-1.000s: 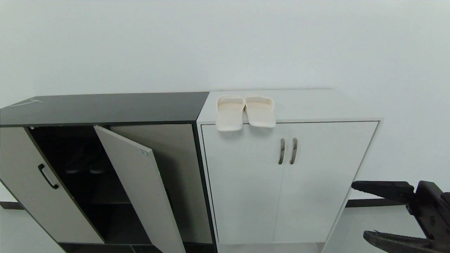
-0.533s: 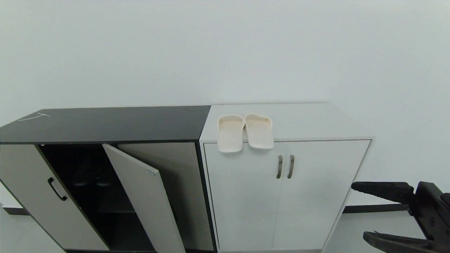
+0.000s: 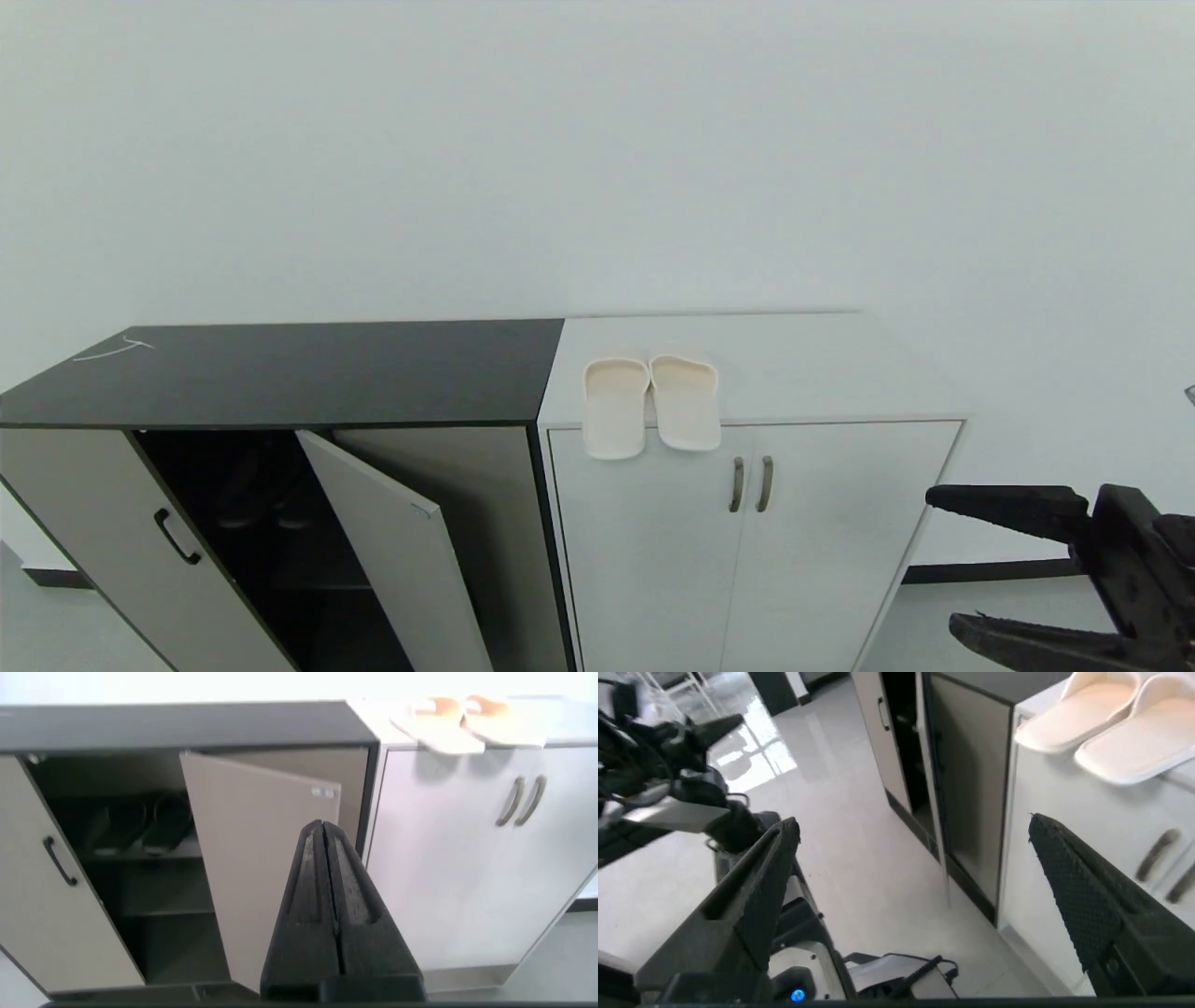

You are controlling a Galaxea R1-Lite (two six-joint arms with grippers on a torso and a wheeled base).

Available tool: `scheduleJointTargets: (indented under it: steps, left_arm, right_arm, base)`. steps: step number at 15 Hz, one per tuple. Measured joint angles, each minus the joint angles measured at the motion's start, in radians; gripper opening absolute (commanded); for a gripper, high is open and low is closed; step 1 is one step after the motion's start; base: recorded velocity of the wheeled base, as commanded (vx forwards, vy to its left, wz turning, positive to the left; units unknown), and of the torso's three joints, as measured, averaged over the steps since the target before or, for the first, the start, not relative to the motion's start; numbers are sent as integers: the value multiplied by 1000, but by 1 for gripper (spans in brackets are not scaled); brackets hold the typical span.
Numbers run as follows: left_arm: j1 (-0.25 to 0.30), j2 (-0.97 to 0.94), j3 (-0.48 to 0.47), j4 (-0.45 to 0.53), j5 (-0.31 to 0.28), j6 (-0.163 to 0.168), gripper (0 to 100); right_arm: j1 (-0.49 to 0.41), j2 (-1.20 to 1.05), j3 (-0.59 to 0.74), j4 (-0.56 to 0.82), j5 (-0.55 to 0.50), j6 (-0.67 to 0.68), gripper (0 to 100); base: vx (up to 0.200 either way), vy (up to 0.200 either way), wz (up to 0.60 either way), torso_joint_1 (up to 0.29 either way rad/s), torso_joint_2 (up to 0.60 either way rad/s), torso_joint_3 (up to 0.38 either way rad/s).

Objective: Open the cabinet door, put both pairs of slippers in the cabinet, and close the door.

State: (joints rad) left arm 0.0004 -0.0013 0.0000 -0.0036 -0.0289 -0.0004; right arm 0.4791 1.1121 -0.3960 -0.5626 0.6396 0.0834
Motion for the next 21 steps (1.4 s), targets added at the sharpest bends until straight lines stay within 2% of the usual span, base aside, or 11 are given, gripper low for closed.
scheduleJointTargets:
  steps: [3,5,7,9,11,15,19,21]
  left_arm:
    - [1,0,0,1,0,1,0]
    - [1,0,0,1,0,2,0]
    - [1,0,0,1,0,2,0]
    - [1,0,0,1,-1,2,0]
    - [0,0,0,1,-1,2,0]
    - [1,0,0,1,-1,3,0]
    - [1,0,0,1,-2,2,0]
    - [0,0,0,1,-2,3,0]
  right_arm:
    - [-1,27,-1,0,-60,-17,100]
    - [8,56,-18,0,-161,-17,100]
    - [37,93,-33,0,-240,-7,100]
    - [92,169,-65,-1,-400,1,100]
    - [169,260,-142,-2,-599,58,100]
    - [339,461,-333,-2,-894,177,100]
    - [400,693,-535,0,-1079,225,100]
    - [402,797,-651,3,-1123,247,100]
  base:
    - [200,0,0,38,-53,-41]
    - [200,0,0,-2,-19,-2]
    - [0,0,0,0,0,0]
    - [0,0,0,0,0,0]
    - [0,0,0,0,0,0]
    - [0,0,0,0,0,0]
    - [0,0,0,0,0,0]
    - [0,0,0,0,0,0]
